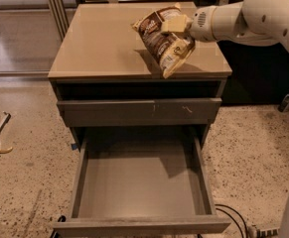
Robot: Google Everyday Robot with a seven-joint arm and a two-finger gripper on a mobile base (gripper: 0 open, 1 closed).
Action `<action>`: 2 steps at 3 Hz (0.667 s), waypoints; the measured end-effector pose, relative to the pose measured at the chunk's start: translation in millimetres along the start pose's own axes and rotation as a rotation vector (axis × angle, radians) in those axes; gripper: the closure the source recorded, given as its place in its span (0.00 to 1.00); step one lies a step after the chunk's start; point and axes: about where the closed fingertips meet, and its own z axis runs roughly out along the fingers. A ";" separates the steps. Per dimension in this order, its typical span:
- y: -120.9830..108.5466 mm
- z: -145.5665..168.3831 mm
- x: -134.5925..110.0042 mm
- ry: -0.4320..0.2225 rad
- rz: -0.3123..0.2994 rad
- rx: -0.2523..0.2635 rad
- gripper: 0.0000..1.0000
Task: Pick brown chip bag from middle drawer and place on counter
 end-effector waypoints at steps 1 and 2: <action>-3.7 16.0 4.4 0.050 -0.006 0.054 0.82; -6.5 27.5 10.7 0.110 -0.016 0.088 0.59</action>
Offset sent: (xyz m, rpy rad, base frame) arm 0.0173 0.0164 -0.0310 -0.1839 0.1284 -0.0004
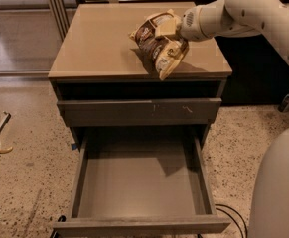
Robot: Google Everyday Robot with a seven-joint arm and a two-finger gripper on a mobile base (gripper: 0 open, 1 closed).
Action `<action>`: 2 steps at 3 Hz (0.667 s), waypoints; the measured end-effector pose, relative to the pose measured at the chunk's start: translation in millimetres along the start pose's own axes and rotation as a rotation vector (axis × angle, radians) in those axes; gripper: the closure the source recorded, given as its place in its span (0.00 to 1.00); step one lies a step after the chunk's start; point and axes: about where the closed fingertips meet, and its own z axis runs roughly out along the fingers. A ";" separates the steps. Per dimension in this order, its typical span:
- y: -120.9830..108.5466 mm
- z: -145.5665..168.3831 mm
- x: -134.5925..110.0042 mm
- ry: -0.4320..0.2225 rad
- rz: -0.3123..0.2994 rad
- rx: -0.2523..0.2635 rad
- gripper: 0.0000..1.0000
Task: Pick brown chip bag from middle drawer and place on counter
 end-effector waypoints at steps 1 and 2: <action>-0.8 9.2 4.5 0.028 -0.005 0.025 0.36; 0.2 15.5 7.0 0.035 -0.005 0.039 0.13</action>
Offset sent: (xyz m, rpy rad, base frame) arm 0.0058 0.0102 -0.0140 -0.0598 0.0277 -0.0279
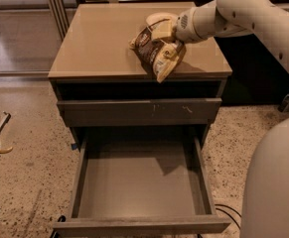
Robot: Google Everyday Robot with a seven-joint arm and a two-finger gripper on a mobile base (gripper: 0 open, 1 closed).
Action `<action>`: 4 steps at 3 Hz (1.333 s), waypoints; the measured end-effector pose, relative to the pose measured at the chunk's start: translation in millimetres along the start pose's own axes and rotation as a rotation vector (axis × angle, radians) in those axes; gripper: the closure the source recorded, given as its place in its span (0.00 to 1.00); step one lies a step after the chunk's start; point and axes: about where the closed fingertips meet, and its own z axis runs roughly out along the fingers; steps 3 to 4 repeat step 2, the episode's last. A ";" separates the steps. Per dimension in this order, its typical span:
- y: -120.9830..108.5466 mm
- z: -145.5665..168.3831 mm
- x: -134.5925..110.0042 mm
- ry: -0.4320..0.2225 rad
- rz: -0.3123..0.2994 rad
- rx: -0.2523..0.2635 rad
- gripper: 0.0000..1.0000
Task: Pick brown chip bag from middle drawer and place on counter
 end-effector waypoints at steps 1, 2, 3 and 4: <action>0.0 0.1 0.0 0.000 0.000 0.000 0.00; 0.0 0.1 0.0 0.000 0.000 0.000 0.00; 0.0 0.1 0.0 0.000 0.000 0.000 0.00; 0.0 0.1 0.0 0.000 0.000 0.000 0.00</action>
Offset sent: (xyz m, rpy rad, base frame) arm 0.0000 0.0000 0.0000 0.0000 0.0000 0.0000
